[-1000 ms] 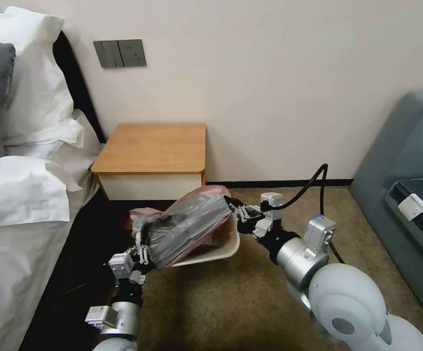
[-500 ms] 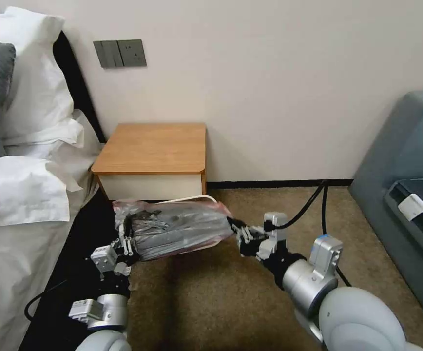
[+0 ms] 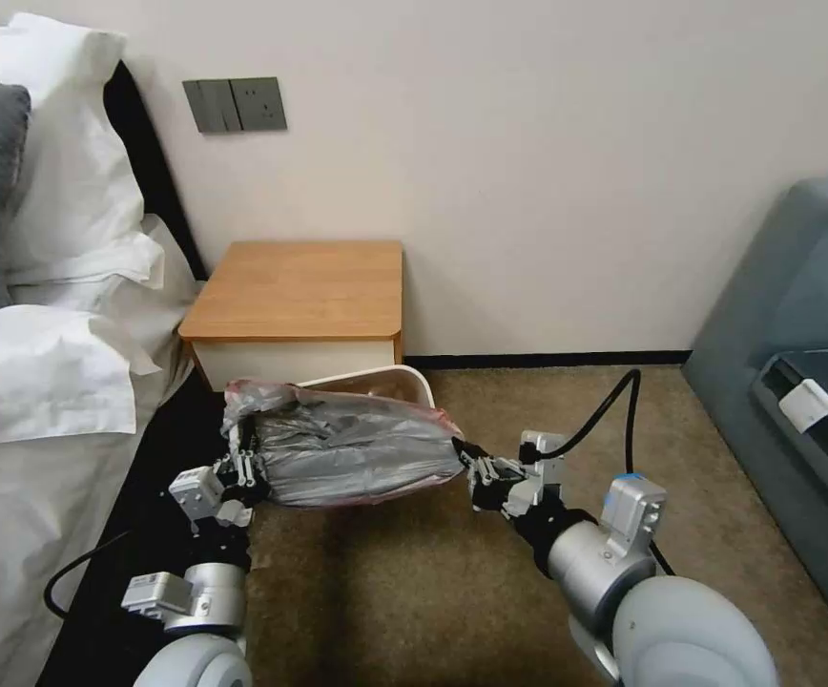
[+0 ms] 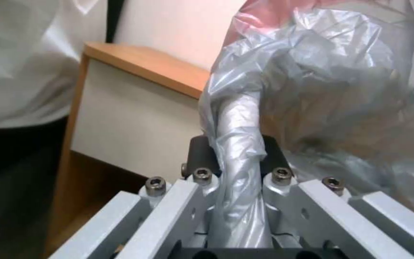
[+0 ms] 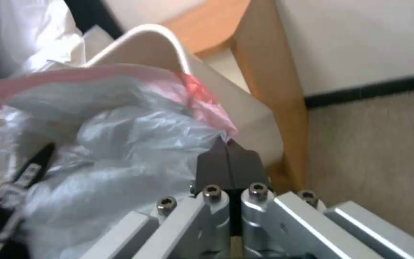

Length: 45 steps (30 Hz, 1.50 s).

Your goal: Pick up the garbage bag from the table and place it over the trash can.

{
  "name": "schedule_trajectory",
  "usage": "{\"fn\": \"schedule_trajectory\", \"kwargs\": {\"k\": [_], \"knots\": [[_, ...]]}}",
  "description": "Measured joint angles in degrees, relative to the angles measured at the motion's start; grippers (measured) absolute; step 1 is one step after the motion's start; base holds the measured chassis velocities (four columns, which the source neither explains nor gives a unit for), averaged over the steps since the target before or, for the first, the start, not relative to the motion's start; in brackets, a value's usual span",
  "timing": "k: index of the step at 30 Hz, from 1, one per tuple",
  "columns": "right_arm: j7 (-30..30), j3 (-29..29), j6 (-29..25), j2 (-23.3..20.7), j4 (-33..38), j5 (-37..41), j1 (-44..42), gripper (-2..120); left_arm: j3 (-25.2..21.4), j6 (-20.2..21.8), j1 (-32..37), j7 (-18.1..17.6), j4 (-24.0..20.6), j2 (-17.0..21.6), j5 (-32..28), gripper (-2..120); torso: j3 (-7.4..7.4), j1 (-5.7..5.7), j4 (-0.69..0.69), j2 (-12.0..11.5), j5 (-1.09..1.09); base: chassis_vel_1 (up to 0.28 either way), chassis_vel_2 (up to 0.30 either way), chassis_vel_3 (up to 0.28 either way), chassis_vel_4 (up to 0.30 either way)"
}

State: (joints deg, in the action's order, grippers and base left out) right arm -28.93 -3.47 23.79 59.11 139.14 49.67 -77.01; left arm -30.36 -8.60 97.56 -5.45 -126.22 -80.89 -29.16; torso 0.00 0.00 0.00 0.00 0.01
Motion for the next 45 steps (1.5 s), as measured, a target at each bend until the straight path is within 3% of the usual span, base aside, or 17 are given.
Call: {"fn": "schedule_trajectory", "kwargs": {"k": [5, 14, 17, 28, 31, 34, 35, 36, 39, 45], "knots": [[3.7, -0.23, -4.16, -0.08, -2.59, -7.08, 0.24, 0, -0.11, 0.79, 0.51, 0.76, -0.83, 0.02, -1.19, 7, 0.0, 0.0, 0.0, 0.0, 0.0, 0.0, 0.0, 0.0, 0.0], [5.66, -0.51, -4.97, -0.42, -2.69, -8.18, 0.58, 2, -0.27, 0.9, 0.9, 1.09, -1.28, -0.11, -1.5, 7, 0.0, 0.0, 0.0, 0.0, -0.01, 0.0, 0.0, 0.0, 0.0], [4.7, -0.41, -4.23, -0.83, -0.83, -7.2, -0.34, 18, -0.85, 0.95, 0.84, 0.94, -1.27, -0.11, -0.7, 7, 0.0, 0.0, 0.0, 0.0, -0.01, 0.0, 0.0, 0.0, 0.0], [5.65, -1.99, -3.39, -6.97, 4.06, -6.44, -3.89, 55, -1.91, 0.94, 0.28, -0.56, 0.11, -0.19, 2.34, 7, 0.0, 0.0, -0.01, 0.0, 0.0, 0.0, 0.0, 0.0, 0.0], [8.0, -2.98, -3.4, -9.94, 4.06, -6.37, -2.53, 64, -1.99, 0.68, 0.35, -0.48, 0.18, -0.15, 3.44, 7, 0.0, 0.0, -0.01, 0.0, 0.0, 0.0, 0.0, 0.0, 0.0], [16.05, -4.0, -3.76, -17.07, 4.09, -8.68, 3.83, 78, -2.31, -0.88, 0.48, 0.45, 0.69, 0.02, 6.57, 7, 0.0, 0.0, 0.0, 0.0, -0.01, 0.0, 0.0, 0.0, 0.0], [16.05, -4.0, -3.76, -17.07, 4.09, -8.68, 3.83, 78, -2.31, -0.88, 0.48, 0.45, 0.69, 0.02, 6.57, 7, 0.0, 0.0, 0.0, 0.0, -0.01, 0.0, 0.0, 0.0, 0.0], [19.62, -3.25, -3.84, -20.17, 4.24, -10.44, 8.14, 85, -2.6, -1.77, 0.5, 0.97, 1.07, 0.14, 8.18, 7, 0.01, 0.0, 0.0, 0.0, 0.0, 0.0, 0.0, 0.0, 0.0], [23.71, -1.21, -3.26, -23.65, 4.34, -10.17, 14.95, 96, -3.43, -3.57, 0.47, 1.81, 1.59, 0.3, 10.92, 7, 0.01, 0.0, 0.01, 0.0, -0.01, 0.0, 0.0, 0.0, 0.0], [28.24, 1.99, -1.36, -26.35, 3.34, -8.05, 20.92, 100, -4.44, -5.33, 0.44, 3.23, 1.71, 0.44, 13.66, 7, 0.0, 0.0, 0.0, 0.0, -0.01, 0.0, 0.0, 0.0, 0.0]]}}
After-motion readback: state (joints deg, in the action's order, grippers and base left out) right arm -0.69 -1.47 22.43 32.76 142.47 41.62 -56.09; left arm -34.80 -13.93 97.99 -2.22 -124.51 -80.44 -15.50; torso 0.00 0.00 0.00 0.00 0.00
